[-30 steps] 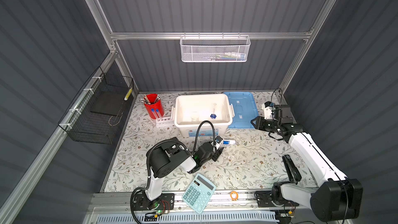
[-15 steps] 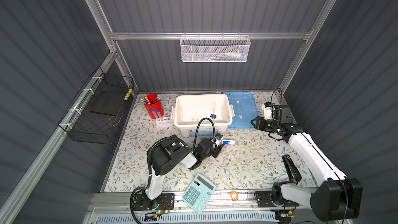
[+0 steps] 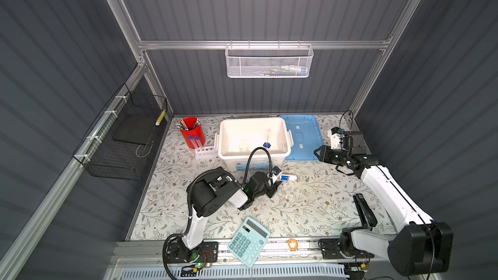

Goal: Organize the chemistry lab equipment

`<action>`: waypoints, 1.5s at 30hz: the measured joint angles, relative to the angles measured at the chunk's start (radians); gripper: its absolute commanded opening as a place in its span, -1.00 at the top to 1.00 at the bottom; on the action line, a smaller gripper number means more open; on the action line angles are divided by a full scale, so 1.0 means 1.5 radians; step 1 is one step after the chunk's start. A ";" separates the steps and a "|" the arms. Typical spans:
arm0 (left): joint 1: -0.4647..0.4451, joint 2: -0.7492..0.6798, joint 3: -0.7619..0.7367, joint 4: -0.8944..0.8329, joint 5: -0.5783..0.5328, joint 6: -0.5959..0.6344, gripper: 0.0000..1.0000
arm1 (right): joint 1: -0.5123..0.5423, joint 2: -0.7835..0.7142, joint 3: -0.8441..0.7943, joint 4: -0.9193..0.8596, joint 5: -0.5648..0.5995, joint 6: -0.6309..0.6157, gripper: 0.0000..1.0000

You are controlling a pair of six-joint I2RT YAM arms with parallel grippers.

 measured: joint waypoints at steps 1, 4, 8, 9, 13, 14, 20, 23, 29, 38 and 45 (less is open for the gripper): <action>0.000 0.000 0.001 0.000 0.002 0.001 0.31 | 0.000 0.000 -0.001 0.000 0.000 0.000 0.21; 0.000 0.000 0.002 -0.004 0.007 0.004 0.35 | 0.000 0.000 -0.001 0.000 0.000 0.000 0.21; 0.000 0.000 0.003 -0.012 0.009 0.006 0.40 | 0.000 0.001 -0.001 0.001 0.000 0.002 0.21; 0.000 0.000 0.003 -0.013 0.009 0.006 0.41 | 0.000 0.001 -0.002 0.001 0.000 0.002 0.21; 0.000 -0.001 0.003 -0.018 0.010 0.008 0.43 | 0.000 0.008 -0.007 0.007 -0.003 0.003 0.21; 0.000 -0.002 0.003 -0.021 0.010 0.009 0.41 | 0.000 0.013 -0.010 0.009 -0.010 0.003 0.21; 0.000 -0.024 0.002 -0.036 0.009 0.017 -0.08 | 0.007 0.050 -0.043 0.015 -0.028 0.007 0.20; 0.000 -0.043 0.002 -0.046 0.012 0.018 -0.28 | 0.029 0.088 -0.049 0.020 -0.027 0.007 0.20; 0.000 -0.057 0.002 -0.056 0.022 0.019 -0.42 | 0.083 0.182 -0.049 0.041 -0.026 0.006 0.21; 0.004 -0.057 0.003 -0.062 0.039 0.021 -0.41 | 0.117 0.271 -0.040 0.077 -0.033 0.004 0.26; 0.005 -0.049 0.011 -0.061 0.050 0.021 -0.41 | 0.132 0.273 -0.041 0.085 -0.046 0.004 0.28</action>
